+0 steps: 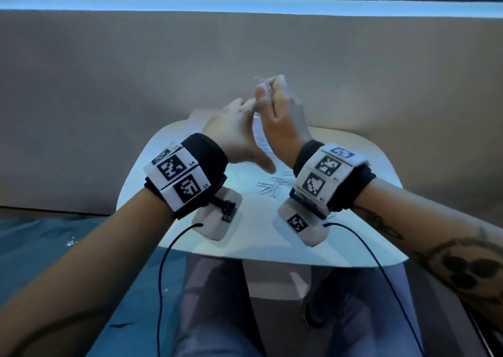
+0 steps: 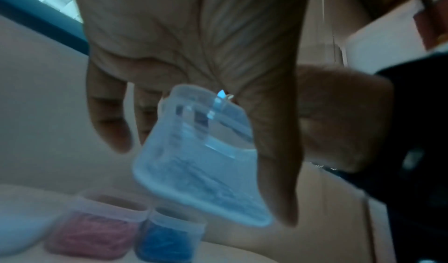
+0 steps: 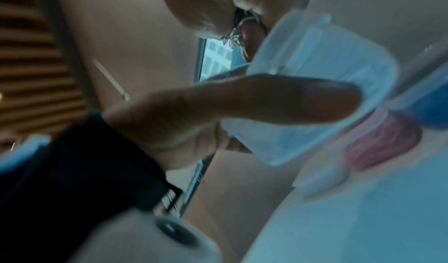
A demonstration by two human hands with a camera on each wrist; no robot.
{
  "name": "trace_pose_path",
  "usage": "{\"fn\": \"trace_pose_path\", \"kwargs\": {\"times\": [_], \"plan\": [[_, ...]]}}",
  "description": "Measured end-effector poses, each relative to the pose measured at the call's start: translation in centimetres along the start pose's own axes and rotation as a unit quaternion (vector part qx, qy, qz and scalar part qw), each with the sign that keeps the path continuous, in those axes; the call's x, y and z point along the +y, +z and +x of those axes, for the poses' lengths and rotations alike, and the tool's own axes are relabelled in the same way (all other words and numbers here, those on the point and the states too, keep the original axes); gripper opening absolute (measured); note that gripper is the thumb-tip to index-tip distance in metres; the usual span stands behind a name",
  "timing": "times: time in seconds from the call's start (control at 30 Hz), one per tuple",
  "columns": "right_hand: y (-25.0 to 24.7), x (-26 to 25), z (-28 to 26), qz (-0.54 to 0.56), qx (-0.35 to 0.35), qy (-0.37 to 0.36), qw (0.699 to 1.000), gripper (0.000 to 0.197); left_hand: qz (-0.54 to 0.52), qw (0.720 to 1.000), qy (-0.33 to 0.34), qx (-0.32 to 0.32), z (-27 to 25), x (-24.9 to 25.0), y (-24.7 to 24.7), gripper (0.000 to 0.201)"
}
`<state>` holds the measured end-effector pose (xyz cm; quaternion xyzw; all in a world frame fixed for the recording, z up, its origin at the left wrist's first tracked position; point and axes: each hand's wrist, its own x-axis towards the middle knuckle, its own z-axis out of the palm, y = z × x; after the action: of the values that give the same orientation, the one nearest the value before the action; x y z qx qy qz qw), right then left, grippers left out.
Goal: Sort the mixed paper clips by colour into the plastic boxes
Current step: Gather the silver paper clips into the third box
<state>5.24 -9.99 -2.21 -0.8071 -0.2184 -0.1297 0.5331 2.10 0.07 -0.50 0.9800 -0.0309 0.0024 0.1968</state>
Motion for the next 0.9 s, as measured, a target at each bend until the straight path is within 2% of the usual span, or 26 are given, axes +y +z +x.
{"fn": "trace_pose_path", "kwargs": {"times": [0.13, 0.37, 0.43, 0.53, 0.6, 0.7, 0.73, 0.77, 0.8, 0.87, 0.9], "plan": [[-1.2, 1.4, -1.4, -0.096, -0.054, -0.034, 0.993, 0.009, -0.023, 1.000, 0.001, 0.002, -0.1, 0.9, 1.0, 0.070], [-3.9, 0.4, -0.6, -0.196, -0.222, -0.005, 0.955, 0.019, -0.085, 0.996, 0.010, -0.003, 0.6, 1.5, 1.9, 0.080], [-4.7, -0.7, 1.1, -0.235, -0.292, 0.022, 0.927, 0.020, -0.090, 0.996, 0.000, 0.000, 0.8, 1.2, 1.9, 0.080], [-5.2, -1.8, 3.4, -0.213, -0.379, 0.119, 0.893, 0.018, -0.106, 0.994, -0.016, 0.027, 0.8, 0.8, 2.1, 0.080], [-5.9, -2.3, 4.0, -0.185, -0.372, 0.126, 0.901, 0.018, -0.129, 0.991, -0.025, 0.037, 0.8, 0.5, 2.1, 0.082], [-8.1, -1.9, 3.8, -0.156, -0.241, 0.107, 0.952, 0.006, -0.105, 0.992, -0.059, 0.022, 0.8, -1.2, 1.6, 0.089], [-8.9, -1.2, 3.6, -0.184, -0.217, 0.109, 0.953, 0.009, -0.089, 0.993, -0.072, 0.008, 0.8, -2.0, 1.4, 0.091], [-9.4, -0.2, 3.1, -0.231, -0.231, 0.121, 0.937, 0.017, -0.071, 0.994, -0.087, -0.009, 0.8, -2.9, 1.2, 0.092], [-9.4, 0.9, 2.4, -0.293, -0.280, 0.141, 0.903, 0.020, -0.052, 0.993, -0.102, -0.024, 0.9, -3.6, 1.1, 0.093], [-7.9, 3.1, 0.9, -0.420, -0.391, 0.149, 0.805, 0.028, -0.011, 0.990, -0.134, -0.052, 1.1, -4.7, 1.3, 0.093], [-6.8, 4.3, 0.1, -0.457, -0.420, 0.135, 0.772, 0.042, 0.004, 0.987, -0.147, -0.062, 1.2, -5.1, 1.5, 0.093]]}}
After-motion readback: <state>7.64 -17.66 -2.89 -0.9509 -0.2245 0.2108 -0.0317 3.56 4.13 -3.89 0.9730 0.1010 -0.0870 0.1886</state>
